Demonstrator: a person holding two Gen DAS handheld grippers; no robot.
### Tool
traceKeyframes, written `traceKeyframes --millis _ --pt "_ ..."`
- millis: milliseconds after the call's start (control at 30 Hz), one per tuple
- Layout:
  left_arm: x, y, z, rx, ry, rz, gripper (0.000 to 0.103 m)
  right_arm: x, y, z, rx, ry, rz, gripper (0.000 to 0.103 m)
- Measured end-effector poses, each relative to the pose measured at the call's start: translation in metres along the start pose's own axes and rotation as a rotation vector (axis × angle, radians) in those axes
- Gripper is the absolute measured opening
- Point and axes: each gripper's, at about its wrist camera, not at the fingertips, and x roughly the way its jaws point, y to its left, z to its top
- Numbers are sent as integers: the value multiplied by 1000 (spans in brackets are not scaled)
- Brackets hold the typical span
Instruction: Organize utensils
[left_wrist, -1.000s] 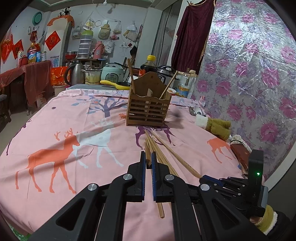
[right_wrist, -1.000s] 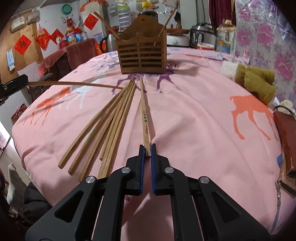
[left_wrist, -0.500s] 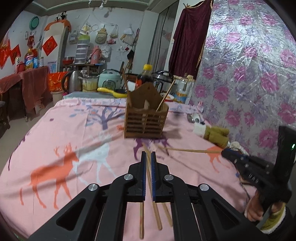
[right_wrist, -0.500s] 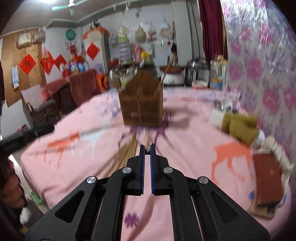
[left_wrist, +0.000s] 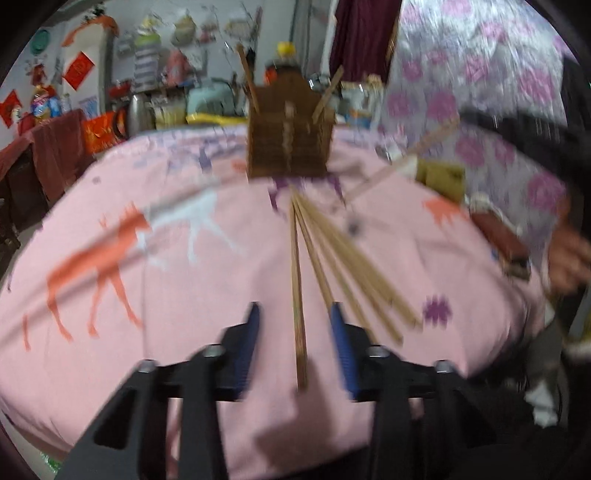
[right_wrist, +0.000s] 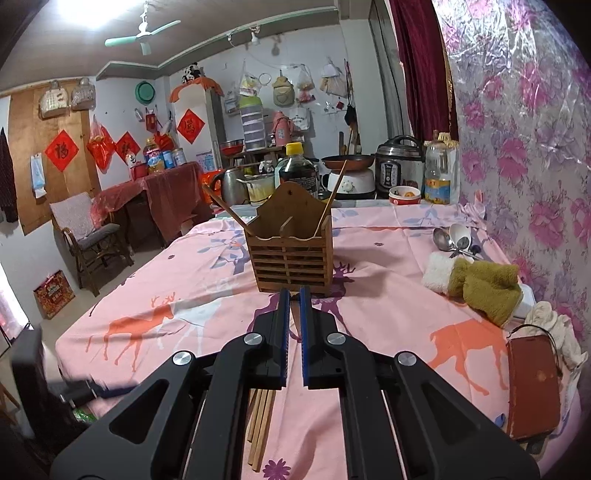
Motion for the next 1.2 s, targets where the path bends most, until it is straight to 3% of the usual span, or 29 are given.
traceKeyframes --millis 167,300,333,367,400,467,533,767,933,1067,1200 --pt "4 -7 -18 42 -5 -9 27 -1 1 -3 2 7 0 6" --pt "22 -7 -26 53 56 1 27 0 0 -5 12 9 6 6" --pt "23 -6 -30 65 38 12 26 -1 0 -6 13 9 5 6" --pt "23 -7 -32 71 33 14 24 -1 0 -7 14 9 4 6" --pt "22 -6 -31 60 35 16 10 -1 0 -7 15 9 4 6" --pt "18 -1 -27 24 34 -23 7 -2 -2 -9 18 7 -1 6" --pt "8 0 -18 10 5 -16 6 -1 -4 -8 23 8 -4 6" --pt "-49 3 74 -3 -158 -8 6 0 2 13 -12 -14 -2 6" --pt "-62 -2 138 8 -234 -15 6 6 5 29 -28 -22 13 6" --pt "-60 -9 161 26 -255 -40 6 24 -1 15 -20 86 108 13" --pt "-48 -12 171 13 -238 -68 6 51 -7 -20 -35 208 99 13"
